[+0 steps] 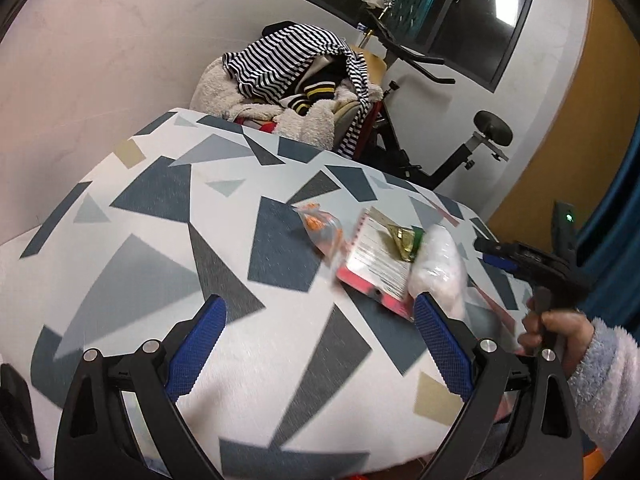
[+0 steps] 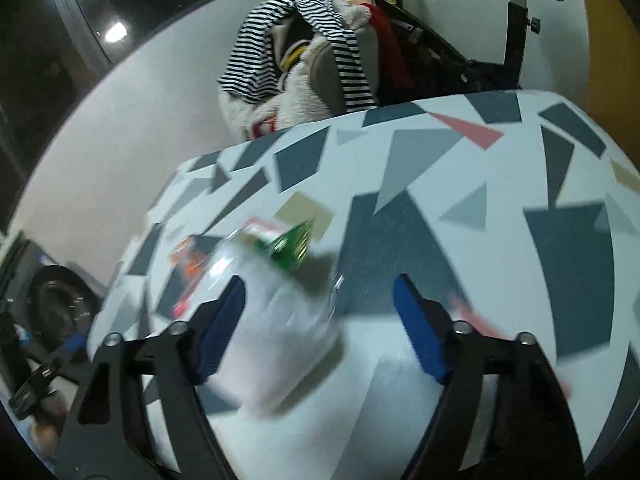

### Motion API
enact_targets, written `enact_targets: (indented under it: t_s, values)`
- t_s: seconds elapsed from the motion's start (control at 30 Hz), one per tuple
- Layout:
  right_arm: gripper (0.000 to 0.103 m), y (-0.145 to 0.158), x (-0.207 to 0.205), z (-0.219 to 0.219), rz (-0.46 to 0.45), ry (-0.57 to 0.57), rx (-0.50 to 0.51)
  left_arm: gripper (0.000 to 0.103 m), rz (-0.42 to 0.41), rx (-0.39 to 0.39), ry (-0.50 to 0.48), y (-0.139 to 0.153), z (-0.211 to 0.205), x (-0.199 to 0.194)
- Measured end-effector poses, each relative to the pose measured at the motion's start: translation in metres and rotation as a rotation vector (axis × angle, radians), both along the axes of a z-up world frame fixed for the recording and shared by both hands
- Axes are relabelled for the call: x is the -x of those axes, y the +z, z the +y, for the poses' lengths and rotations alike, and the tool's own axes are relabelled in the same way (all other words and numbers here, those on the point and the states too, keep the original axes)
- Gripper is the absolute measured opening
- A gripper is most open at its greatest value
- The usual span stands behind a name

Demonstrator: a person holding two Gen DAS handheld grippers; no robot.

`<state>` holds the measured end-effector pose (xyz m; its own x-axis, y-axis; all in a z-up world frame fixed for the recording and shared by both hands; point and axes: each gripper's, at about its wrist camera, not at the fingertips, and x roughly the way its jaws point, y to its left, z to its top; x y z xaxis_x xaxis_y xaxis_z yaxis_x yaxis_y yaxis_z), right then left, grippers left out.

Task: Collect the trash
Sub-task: 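Grasp the gold and green candy wrappers with the right tool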

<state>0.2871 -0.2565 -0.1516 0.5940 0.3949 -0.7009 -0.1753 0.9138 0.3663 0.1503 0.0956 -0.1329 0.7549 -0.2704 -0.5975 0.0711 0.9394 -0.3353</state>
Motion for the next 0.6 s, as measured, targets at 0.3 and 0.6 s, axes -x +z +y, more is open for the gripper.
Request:
enact_targets:
  t_s: [0.3, 0.6]
  values:
    - [0.064, -0.031, -0.073, 0.029, 0.105, 0.116, -0.069, 0.086, 0.052, 0.044, 0.006, -0.014, 0.005, -0.047]
    - [0.03, -0.032, -0.07, 0.018, 0.094, 0.058, -0.222, 0.073, 0.106, 0.166, 0.026, -0.028, 0.01, -0.083]
